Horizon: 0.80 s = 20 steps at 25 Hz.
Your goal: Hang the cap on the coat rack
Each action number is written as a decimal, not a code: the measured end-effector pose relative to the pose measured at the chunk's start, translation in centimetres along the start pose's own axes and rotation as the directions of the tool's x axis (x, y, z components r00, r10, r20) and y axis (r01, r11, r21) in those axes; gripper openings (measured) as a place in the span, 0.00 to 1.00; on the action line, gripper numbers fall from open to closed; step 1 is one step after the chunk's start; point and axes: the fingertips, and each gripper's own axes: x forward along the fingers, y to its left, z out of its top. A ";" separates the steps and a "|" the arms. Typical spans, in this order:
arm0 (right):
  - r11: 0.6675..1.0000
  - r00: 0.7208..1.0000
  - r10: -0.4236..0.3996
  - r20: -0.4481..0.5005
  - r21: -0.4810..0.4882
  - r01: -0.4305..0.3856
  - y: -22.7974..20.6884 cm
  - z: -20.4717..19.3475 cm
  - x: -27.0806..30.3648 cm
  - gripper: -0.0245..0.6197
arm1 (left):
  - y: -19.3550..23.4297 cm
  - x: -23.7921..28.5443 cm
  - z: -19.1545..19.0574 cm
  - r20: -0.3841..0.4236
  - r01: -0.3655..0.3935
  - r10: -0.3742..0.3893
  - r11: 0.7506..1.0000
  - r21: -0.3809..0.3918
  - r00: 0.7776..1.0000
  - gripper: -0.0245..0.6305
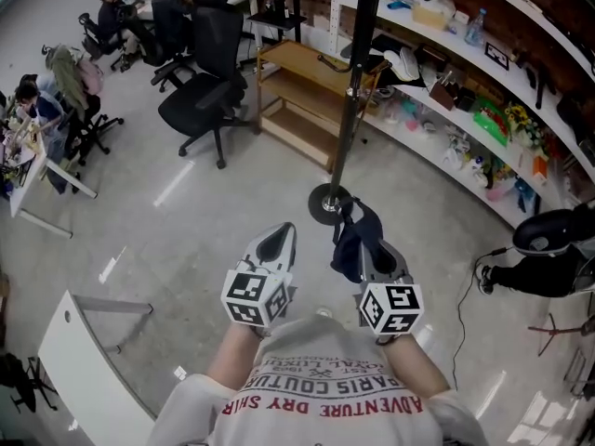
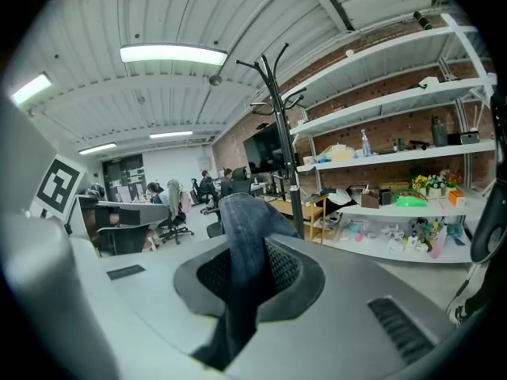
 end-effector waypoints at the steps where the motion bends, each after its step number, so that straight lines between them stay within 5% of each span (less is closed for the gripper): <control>1: 1.000 1.000 0.000 0.001 -0.003 0.000 -0.9 0.3 0.3 0.09 | -0.2 0.8 0.1 0.001 -0.004 0.004 1.000 0.000 1.000 0.05; 10: 0.998 1.000 0.013 0.012 0.066 -0.014 -4.6 2.0 4.8 0.09 | 0.3 6.5 -0.1 -0.046 0.002 -0.001 1.000 0.017 0.999 0.05; 20: 0.994 0.998 -0.067 0.014 0.082 0.065 -5.1 4.0 12.5 0.09 | 4.7 15.1 2.6 -0.052 0.147 -0.146 0.989 0.026 0.988 0.05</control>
